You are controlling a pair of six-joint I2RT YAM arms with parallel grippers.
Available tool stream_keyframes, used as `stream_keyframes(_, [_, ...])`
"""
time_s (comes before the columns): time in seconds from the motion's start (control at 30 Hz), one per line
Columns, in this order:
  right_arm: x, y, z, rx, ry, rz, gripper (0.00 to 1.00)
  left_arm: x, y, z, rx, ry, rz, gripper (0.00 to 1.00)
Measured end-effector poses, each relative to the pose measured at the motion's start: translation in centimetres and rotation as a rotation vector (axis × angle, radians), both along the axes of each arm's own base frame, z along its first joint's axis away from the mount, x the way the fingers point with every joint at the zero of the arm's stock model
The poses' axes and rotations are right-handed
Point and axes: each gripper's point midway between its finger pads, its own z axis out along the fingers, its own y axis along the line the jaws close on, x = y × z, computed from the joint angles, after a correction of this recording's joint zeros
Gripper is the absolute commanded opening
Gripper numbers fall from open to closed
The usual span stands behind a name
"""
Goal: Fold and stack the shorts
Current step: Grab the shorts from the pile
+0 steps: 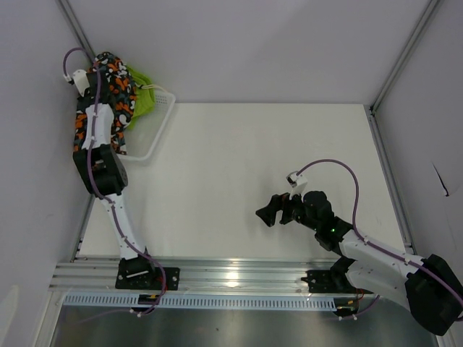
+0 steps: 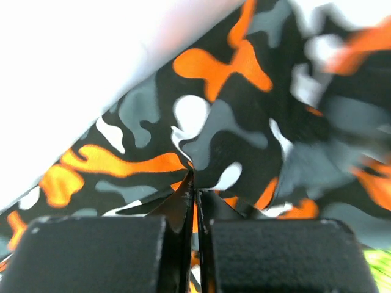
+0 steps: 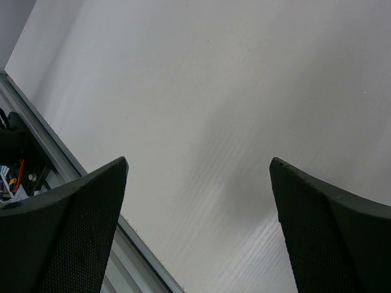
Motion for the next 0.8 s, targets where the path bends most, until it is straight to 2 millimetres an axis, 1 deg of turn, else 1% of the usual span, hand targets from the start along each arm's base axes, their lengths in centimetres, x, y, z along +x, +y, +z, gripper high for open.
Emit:
stream_keyframes(0.03, [0.0,0.0,0.0,0.001,0.000,0.001,1.00,0.0,-0.3,0.6,0.008,-0.006,-0.001,0.00])
stream_keyframes(0.1, [0.0,0.0,0.0,0.002,0.000,0.002,1.00,-0.1,-1.3,2.5,0.032,-0.024,-0.009,0.00])
stream_keyframes(0.13, [0.0,0.0,0.0,0.002,0.000,0.002,0.99,-0.1,-1.9,3.8,0.048,-0.038,-0.014,0.00])
stream_keyframes(0.27, [0.0,0.0,0.0,0.002,0.000,0.002,1.00,-0.5,-4.9,9.9,0.107,-0.121,-0.048,0.00])
stream_keyframes(0.37, [0.0,0.0,0.0,0.002,0.000,0.002,0.99,-1.2,-7.2,14.8,0.157,-0.200,-0.070,0.00])
stream_keyframes(0.4, [0.0,0.0,0.0,0.002,0.000,0.002,1.00,-1.5,-7.8,16.2,0.170,-0.226,-0.076,0.00])
stream_keyframes(0.47, [0.0,0.0,0.0,0.003,0.000,0.002,0.99,-1.9,-9.0,18.5,0.191,-0.267,-0.087,0.00])
stream_keyframes(0.57, [0.0,0.0,0.0,0.003,0.000,0.003,0.99,-2.4,-10.8,20.9,0.226,-0.303,-0.108,0.00])
stream_keyframes(0.67, [0.0,0.0,0.0,0.003,0.000,0.003,0.99,-2.6,-12.7,22.3,0.251,-0.315,-0.134,0.00])
stream_keyframes(0.8, [0.0,0.0,0.0,0.003,0.000,0.002,0.99,-3.0,-16.6,24.4,0.242,-0.350,-0.217,0.00])
